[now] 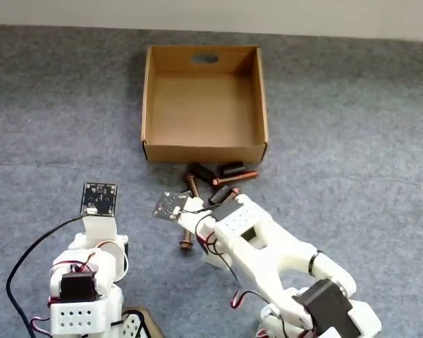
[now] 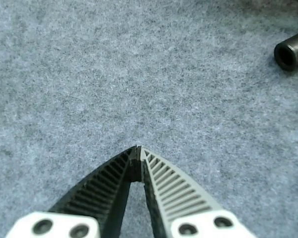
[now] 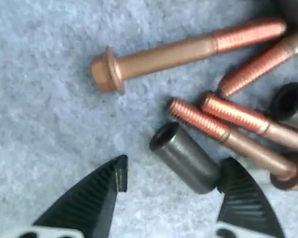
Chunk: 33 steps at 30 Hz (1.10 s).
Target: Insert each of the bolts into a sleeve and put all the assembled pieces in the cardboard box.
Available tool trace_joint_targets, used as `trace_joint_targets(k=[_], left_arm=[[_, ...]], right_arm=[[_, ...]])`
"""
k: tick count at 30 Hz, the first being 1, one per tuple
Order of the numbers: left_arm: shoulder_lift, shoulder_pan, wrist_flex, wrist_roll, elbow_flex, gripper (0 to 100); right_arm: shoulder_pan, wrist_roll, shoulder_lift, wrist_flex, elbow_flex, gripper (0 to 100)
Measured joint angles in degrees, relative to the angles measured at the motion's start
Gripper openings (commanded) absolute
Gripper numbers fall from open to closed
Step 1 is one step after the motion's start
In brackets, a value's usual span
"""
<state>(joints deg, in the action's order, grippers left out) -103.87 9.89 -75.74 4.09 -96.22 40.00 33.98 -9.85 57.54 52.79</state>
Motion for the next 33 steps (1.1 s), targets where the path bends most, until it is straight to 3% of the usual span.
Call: trace_joint_targets(k=[6, 11, 18, 27, 33], left_arm=[[0.0, 0.0, 0.0, 0.0, 0.0, 1], [0.0, 0.0, 0.0, 0.0, 0.0, 1], [0.0, 0.0, 0.0, 0.0, 0.0, 1], [0.0, 0.0, 0.0, 0.0, 0.0, 1], [0.0, 0.0, 0.0, 0.0, 0.0, 1]], right_arm=[[0.0, 4.6, -6.9, 8.6, -1.7, 21.2], [-1.1, 5.0, -10.8, 8.4, -4.7, 21.4], [-1.8, 5.0, -4.7, 7.3, -5.5, 33.6], [-1.8, -0.1, -1.7, 6.4, -10.5, 34.1], [0.9, 2.9, -0.3, 6.4, -10.7, 33.9]])
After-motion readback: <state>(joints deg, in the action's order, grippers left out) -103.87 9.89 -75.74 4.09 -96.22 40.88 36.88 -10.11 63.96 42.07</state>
